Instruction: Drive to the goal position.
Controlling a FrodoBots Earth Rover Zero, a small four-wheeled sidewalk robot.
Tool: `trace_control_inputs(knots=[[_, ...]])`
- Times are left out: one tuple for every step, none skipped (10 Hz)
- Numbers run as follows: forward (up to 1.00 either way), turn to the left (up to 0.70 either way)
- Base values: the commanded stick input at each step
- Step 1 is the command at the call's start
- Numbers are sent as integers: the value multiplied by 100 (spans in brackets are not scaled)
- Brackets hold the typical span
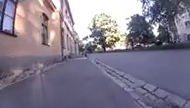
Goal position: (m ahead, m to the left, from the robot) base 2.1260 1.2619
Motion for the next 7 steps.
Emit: trace_control_inputs(knots=[[50,0],[50,0],[50,0],[50,0],[50,0],[50,0],[50,0]])
